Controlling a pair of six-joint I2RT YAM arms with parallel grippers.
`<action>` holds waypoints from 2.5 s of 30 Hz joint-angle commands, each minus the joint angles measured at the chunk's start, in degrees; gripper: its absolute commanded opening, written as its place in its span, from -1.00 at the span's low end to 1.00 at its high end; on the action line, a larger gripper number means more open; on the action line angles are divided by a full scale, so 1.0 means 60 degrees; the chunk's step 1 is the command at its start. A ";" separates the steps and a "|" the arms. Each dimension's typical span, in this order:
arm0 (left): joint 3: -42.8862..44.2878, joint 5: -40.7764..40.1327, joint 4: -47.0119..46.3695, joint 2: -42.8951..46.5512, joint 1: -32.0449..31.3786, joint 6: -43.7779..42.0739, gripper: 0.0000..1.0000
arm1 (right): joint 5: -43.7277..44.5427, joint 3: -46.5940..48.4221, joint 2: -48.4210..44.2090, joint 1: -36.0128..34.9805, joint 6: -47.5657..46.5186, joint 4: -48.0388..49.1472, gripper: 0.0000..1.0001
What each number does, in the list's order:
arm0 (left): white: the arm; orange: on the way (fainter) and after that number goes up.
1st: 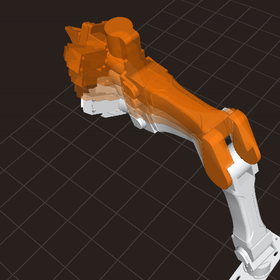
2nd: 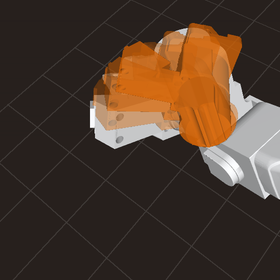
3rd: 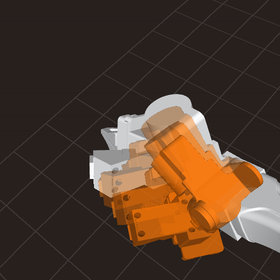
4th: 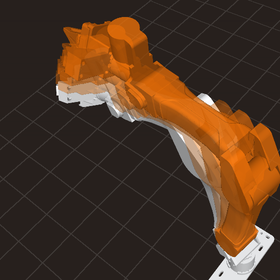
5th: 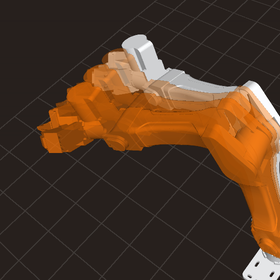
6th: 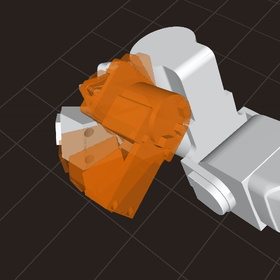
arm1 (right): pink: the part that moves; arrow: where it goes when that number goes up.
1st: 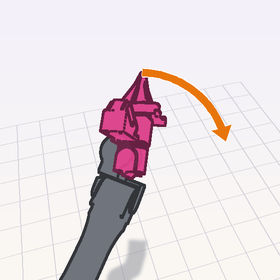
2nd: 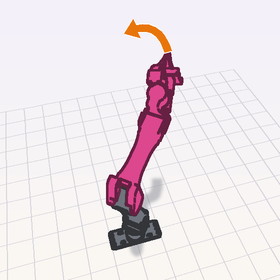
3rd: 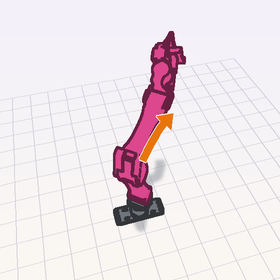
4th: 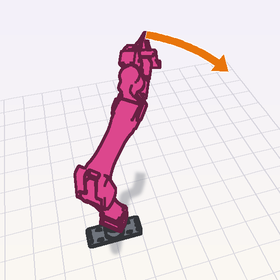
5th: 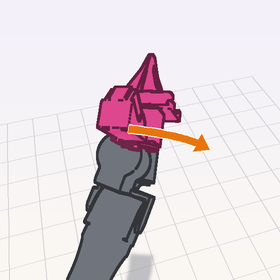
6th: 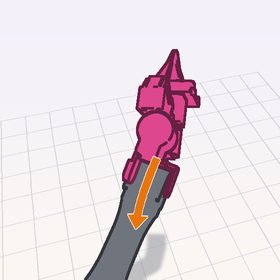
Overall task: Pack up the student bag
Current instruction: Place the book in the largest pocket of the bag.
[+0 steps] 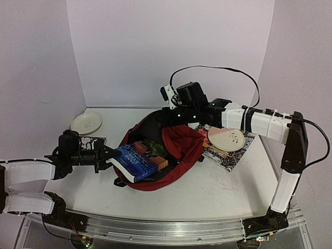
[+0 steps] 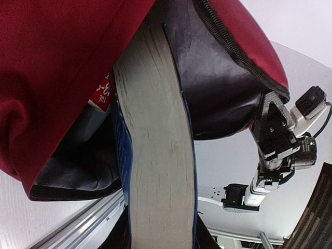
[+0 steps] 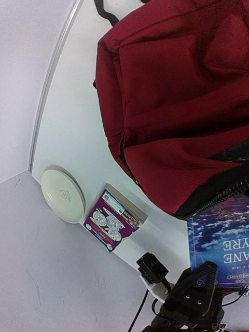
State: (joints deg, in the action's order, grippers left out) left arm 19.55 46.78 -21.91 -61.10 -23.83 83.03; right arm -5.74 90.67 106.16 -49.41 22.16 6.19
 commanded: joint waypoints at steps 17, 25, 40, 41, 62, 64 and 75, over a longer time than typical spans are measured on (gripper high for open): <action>0.1110 -0.1362 -0.1287 -0.0792 -0.0479 -0.0667 -1.00 | -0.1074 -0.0256 -0.0903 -0.0106 0.0261 0.1019 -1.00; 0.1764 -0.3053 -0.1358 -0.1705 -0.1491 -0.0751 -1.00 | -0.1118 -0.0267 -0.0901 -0.0330 0.0314 0.1034 -1.00; 0.2212 -0.5106 -0.1488 -0.2872 -0.1896 -0.0523 -1.00 | -0.1266 -0.0052 -0.1039 -0.0867 0.0358 0.1020 -1.00; 0.2360 -0.5191 -0.1526 -0.2981 -0.1945 -0.0584 -1.00 | -0.1284 -0.0037 -0.1053 -0.0900 0.0372 0.1020 -1.00; 0.3488 -0.7048 -0.2148 -0.5314 -0.2725 -0.1447 -0.56 | -0.1548 -0.0040 -0.1081 -0.1480 0.0670 0.0990 -1.00; 0.3399 -0.7358 -0.2146 -0.5372 -0.2905 -0.1465 -0.46 | -0.1600 0.0004 -0.1026 -0.1557 0.0698 0.0990 -1.00; 0.2535 -0.8170 -0.2109 -0.4764 -0.3103 -0.1690 0.14 | -0.0752 -0.0252 -0.1072 -0.1627 0.0605 0.0955 -1.00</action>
State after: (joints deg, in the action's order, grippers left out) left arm 36.32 2.07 -30.54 -93.82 -42.29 74.59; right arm -11.47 88.36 103.68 -58.21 25.98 8.14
